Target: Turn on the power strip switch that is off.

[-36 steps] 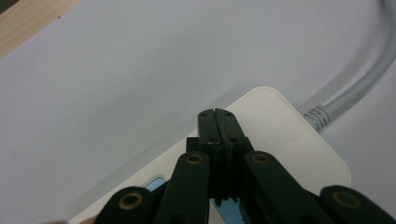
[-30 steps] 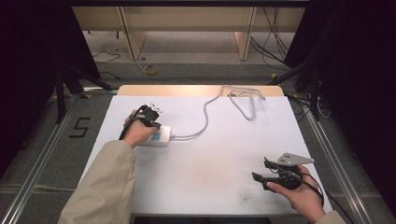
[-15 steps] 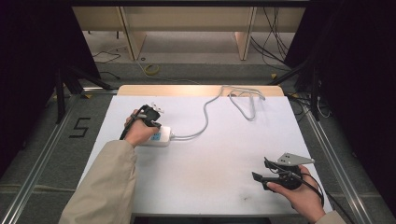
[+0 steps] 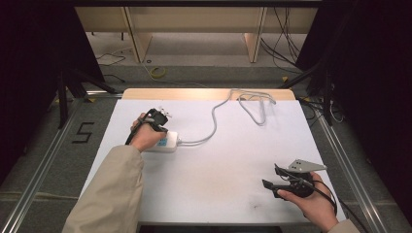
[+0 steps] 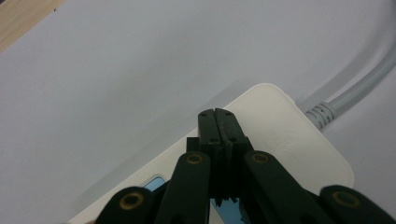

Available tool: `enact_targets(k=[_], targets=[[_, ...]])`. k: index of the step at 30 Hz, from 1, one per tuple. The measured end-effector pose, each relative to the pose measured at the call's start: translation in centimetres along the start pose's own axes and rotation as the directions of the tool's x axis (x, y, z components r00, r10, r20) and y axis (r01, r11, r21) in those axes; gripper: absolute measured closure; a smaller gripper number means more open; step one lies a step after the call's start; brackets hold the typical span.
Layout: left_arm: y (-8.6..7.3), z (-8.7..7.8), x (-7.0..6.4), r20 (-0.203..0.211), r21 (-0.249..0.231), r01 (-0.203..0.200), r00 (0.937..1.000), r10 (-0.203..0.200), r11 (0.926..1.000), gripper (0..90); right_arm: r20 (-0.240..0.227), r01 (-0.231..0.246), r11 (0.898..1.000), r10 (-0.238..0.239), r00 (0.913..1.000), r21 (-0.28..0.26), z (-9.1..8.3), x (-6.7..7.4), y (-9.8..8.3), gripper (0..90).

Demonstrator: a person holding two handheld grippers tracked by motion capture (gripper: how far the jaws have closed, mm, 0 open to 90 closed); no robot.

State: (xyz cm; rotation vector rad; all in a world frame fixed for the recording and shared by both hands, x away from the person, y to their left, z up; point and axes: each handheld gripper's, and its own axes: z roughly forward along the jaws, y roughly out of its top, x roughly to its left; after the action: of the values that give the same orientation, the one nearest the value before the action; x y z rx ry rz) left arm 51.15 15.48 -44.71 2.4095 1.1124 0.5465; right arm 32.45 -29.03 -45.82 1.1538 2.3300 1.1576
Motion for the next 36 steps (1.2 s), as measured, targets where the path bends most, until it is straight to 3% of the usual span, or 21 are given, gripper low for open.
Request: enact_targets(k=[9,11,14,20,27,31,36], targets=[[0.1,0.12,-0.18,-0.011,0.013,-0.006,0.9999,0.006,0.9999,90.0,-0.003,0.0,1.0,0.0,1.0,0.001,0.06,0.09,0.01,30.5],[0.1,0.12,-0.39,-0.025,0.014,-0.027,0.9993,0.028,0.9995,90.0,-0.005,0.001,1.0,-0.001,1.0,0.002,0.07,0.1,0.0,30.5],[0.02,0.12,-0.12,-0.008,0.005,-0.002,1.0,0.002,1.0,90.0,-0.005,0.001,1.0,-0.001,1.0,0.006,0.1,0.1,0.01,30.5],[0.0,0.07,-0.15,-0.01,0.007,-0.031,0.9995,0.031,0.9995,90.0,-0.006,0.001,1.0,-0.001,1.0,0.004,0.08,0.05,0.02,30.5],[-0.06,-0.05,-0.04,0.0,-0.004,-0.022,0.9998,0.022,0.9997,89.9,-0.004,0.002,1.0,-0.002,1.0,0.0,0.04,0.07,0.03,30.5],[-0.19,-0.11,-0.17,-0.005,-0.008,-0.045,0.999,0.045,0.999,89.7,-0.007,0.004,1.0,-0.004,1.0,0.002,0.12,0.07,0.04,30.5],[-0.2,-0.19,-0.16,0.001,-0.012,-0.042,0.9991,0.042,0.9991,89.4,-0.007,0.003,1.0,-0.003,1.0,0.003,0.1,0.09,0.03,30.4]])
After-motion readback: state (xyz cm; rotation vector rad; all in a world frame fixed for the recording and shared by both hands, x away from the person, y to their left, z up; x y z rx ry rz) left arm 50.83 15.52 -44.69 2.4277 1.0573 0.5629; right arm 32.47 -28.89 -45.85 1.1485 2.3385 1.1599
